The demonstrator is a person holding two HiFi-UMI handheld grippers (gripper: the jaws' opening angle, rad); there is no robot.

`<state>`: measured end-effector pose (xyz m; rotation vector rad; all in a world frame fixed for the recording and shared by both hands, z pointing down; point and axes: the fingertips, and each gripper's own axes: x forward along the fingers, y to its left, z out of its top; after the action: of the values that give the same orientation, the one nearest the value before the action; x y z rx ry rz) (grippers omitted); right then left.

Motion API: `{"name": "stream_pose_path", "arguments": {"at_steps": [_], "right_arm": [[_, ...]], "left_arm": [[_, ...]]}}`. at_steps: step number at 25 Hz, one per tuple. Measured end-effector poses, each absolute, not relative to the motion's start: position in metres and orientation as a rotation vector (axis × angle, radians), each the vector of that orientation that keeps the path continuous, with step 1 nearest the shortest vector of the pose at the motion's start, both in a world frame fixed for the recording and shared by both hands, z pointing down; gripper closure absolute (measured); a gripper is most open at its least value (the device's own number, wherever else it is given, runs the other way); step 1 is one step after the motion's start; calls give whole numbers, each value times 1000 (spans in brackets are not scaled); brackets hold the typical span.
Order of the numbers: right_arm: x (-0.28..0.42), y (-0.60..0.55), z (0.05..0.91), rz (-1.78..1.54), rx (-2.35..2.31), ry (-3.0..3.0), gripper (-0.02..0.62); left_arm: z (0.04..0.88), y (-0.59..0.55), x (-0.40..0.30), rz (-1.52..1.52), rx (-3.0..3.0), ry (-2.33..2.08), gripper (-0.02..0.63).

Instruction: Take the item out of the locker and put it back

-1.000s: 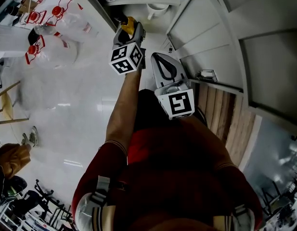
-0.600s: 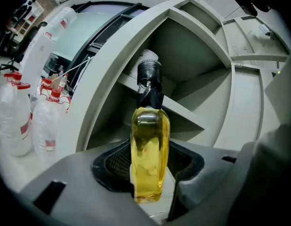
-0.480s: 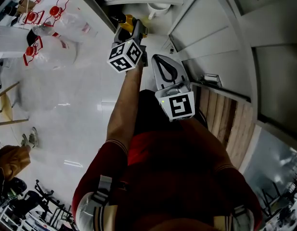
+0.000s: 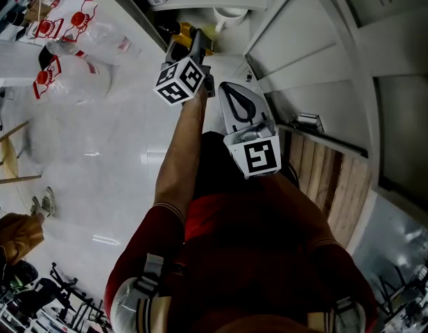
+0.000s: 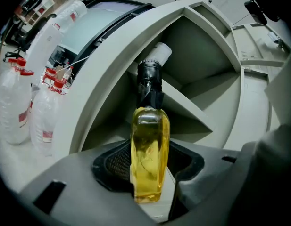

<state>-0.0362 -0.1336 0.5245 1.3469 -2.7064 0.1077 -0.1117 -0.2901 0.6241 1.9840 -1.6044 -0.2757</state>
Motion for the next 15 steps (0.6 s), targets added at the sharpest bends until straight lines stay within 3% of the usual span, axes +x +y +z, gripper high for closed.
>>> {"name": "stream_pose_path", "arguments": {"at_steps": [15], "right_arm": [[-34, -139, 538, 90, 1339, -2707, 598]], "left_arm": [[638, -310, -111, -294, 1955, -1580, 402]]}}
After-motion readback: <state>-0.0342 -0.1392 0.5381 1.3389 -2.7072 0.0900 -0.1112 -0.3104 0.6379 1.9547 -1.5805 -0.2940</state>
